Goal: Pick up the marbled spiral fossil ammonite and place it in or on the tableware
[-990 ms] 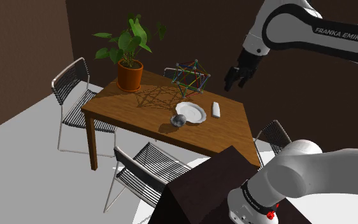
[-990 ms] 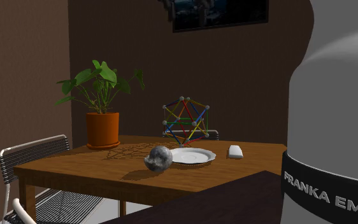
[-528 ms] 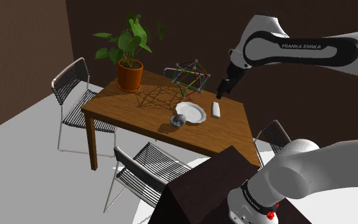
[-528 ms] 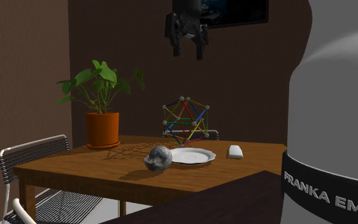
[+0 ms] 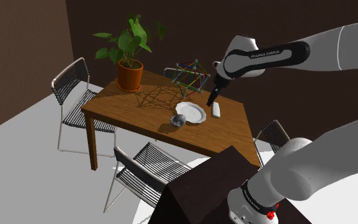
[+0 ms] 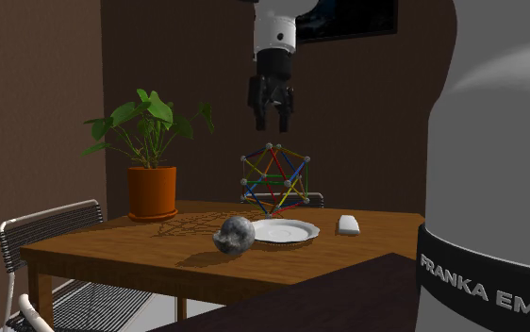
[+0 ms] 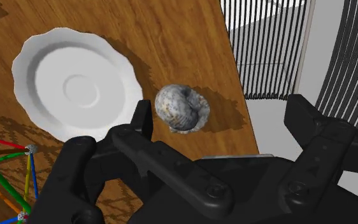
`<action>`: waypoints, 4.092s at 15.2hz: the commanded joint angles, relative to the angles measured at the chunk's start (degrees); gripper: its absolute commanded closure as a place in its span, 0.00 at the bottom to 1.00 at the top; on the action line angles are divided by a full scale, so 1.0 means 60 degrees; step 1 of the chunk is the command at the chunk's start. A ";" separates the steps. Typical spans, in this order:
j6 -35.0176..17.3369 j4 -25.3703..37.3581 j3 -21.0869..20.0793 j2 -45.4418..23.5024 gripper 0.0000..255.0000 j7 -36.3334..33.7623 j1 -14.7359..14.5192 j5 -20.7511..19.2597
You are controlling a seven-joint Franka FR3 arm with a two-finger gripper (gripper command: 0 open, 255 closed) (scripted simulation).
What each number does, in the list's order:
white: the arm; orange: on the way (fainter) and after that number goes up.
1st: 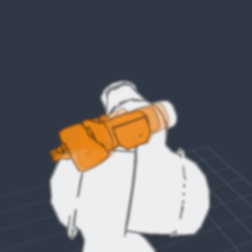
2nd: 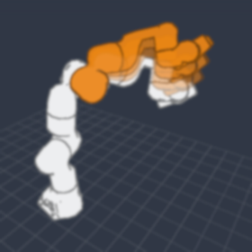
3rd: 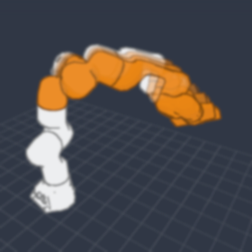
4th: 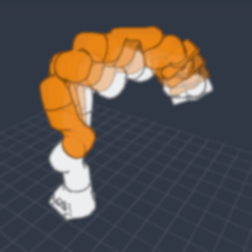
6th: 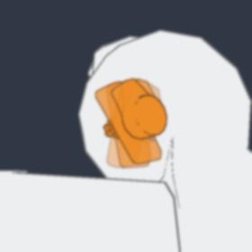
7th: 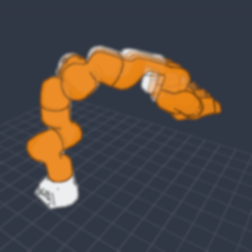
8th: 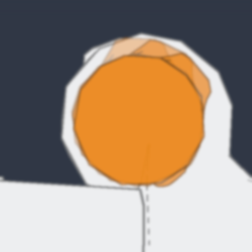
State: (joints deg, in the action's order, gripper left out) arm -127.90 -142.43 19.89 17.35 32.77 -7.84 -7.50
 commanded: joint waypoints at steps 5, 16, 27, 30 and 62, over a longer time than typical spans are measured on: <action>-0.1554 0.0898 0.0644 -0.2628 0.00 0.3006 -0.0577 0.1459; -0.2665 0.3517 -0.0648 -0.7007 0.00 0.8011 0.0175 0.4305; -0.3364 0.3862 -0.1116 -0.8087 0.00 0.8510 0.0461 0.4778; -0.3364 0.3862 -0.1116 -0.8087 0.00 0.8510 0.0461 0.4778; -0.1332 0.4492 -0.0350 -0.6696 1.00 0.8310 0.0496 0.3906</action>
State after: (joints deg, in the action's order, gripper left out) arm -136.88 -117.14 17.57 -22.00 81.62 -5.79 15.78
